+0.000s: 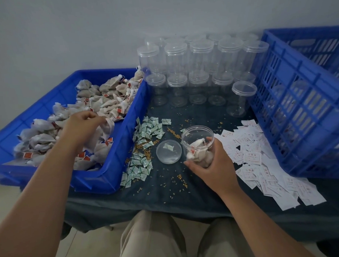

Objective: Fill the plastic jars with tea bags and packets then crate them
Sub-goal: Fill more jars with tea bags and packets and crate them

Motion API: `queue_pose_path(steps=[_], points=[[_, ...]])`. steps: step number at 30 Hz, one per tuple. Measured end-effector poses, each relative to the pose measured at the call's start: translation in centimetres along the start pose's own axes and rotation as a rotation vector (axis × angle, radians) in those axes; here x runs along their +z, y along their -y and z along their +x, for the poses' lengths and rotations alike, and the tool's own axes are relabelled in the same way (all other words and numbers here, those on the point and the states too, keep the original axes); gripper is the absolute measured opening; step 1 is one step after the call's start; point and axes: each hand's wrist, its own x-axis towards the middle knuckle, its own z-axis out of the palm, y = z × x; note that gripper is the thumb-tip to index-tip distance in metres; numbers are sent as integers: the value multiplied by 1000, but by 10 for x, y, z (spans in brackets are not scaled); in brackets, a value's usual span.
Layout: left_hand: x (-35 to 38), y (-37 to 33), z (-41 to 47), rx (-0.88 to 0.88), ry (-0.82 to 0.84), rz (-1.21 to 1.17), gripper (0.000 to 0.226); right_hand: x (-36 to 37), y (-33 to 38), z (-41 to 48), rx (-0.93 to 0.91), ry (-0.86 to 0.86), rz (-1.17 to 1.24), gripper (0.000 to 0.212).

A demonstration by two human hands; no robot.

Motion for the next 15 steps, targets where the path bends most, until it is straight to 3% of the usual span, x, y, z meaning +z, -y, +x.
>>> queue_pose_path(steps=[4, 11, 15], points=[[0, -19, -13, 195, -35, 66, 22, 0, 1, 0, 3, 5, -3, 73], [35, -93, -58, 462, 202, 95, 9, 0, 2, -1, 8, 12, 3, 75], [86, -116, -83, 521, 327, 69, 10, -1, 3, -2, 3, 18, -3, 77]])
